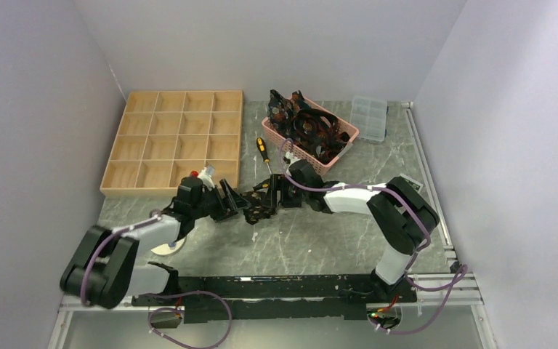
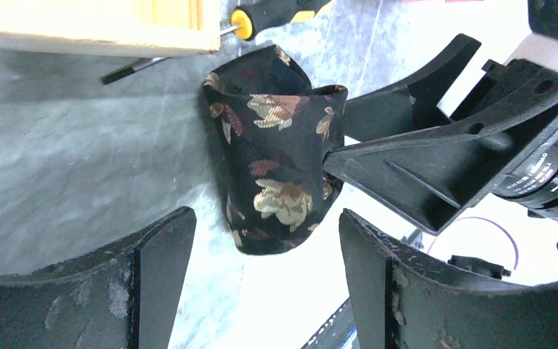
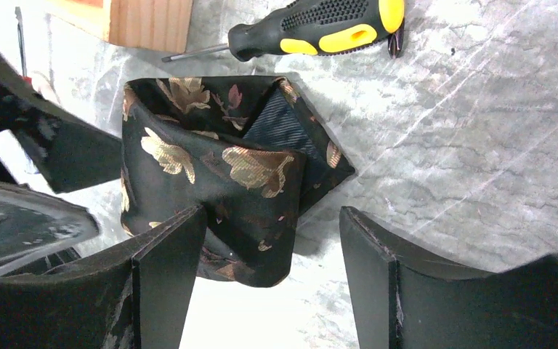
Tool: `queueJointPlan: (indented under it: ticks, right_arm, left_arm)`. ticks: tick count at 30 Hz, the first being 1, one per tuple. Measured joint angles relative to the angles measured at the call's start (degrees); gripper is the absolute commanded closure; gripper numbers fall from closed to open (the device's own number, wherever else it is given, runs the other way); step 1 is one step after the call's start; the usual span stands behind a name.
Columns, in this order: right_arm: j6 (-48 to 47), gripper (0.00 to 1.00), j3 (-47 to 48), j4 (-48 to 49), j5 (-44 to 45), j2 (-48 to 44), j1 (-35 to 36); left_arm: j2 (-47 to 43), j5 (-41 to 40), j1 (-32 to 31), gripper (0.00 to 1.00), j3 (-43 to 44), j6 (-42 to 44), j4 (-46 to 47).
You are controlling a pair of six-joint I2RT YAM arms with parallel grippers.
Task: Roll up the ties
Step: Roll the tie at the center of the board.
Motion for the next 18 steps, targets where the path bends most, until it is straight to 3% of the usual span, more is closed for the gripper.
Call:
queueJointPlan:
  ticks: [10,18]
  right_arm:
    - [6.4,0.3,-1.3,5.1,-2.4,1.4,0.5]
    - [17.2,0.33,-1.2,16.7,-2.4,6.9,4.6]
  left_arm:
    - [-29.9,-16.0,0.0,0.19,0.0,1.6,-28.2]
    - [-43.9,-22.0,0.0,0.19,0.0,1.4,-43.9]
